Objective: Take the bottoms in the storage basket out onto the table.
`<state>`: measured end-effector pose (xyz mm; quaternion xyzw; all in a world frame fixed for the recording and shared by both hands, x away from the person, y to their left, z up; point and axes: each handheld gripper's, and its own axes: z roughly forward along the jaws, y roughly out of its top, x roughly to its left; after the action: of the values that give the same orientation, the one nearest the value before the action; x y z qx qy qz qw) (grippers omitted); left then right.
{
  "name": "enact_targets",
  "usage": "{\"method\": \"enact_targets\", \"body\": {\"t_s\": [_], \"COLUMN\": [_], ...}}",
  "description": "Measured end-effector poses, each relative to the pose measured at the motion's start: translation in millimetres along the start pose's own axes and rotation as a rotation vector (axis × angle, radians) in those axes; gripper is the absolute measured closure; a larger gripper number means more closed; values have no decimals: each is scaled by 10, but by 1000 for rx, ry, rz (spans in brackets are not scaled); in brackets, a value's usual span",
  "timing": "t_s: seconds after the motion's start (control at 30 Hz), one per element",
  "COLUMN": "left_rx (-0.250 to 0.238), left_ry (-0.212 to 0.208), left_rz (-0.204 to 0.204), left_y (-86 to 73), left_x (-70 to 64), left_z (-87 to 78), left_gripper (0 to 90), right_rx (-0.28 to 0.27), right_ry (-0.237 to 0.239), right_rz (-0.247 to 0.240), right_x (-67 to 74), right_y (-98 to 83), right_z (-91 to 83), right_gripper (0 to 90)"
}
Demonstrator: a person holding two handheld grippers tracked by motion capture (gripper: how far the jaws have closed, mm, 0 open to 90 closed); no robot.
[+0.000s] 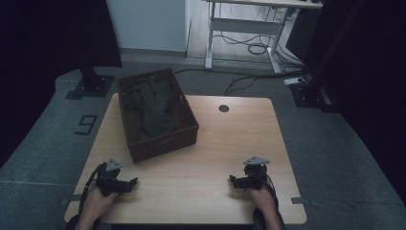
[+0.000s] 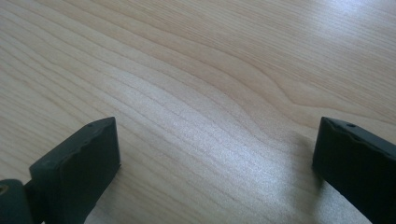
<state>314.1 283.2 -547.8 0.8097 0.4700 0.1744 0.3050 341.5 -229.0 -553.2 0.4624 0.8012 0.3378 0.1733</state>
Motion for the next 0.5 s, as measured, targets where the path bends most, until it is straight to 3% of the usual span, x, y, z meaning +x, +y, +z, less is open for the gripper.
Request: {"method": "enact_targets", "body": {"t_s": [0.27,0.5], "left_rx": [-1,-2], "left_ry": [3,8], "left_rz": [-3,-10], "left_y": [1,2], "left_x": [-4,-11], "left_z": [1,3], "left_gripper": [0,0], "right_rx": [-9,-32], "right_ry": [16,41], "right_rz": [-1,-30], "right_x": [33,91], "right_y": [75,263], "right_z": [-53,-99], "right_gripper": [12,12]}}
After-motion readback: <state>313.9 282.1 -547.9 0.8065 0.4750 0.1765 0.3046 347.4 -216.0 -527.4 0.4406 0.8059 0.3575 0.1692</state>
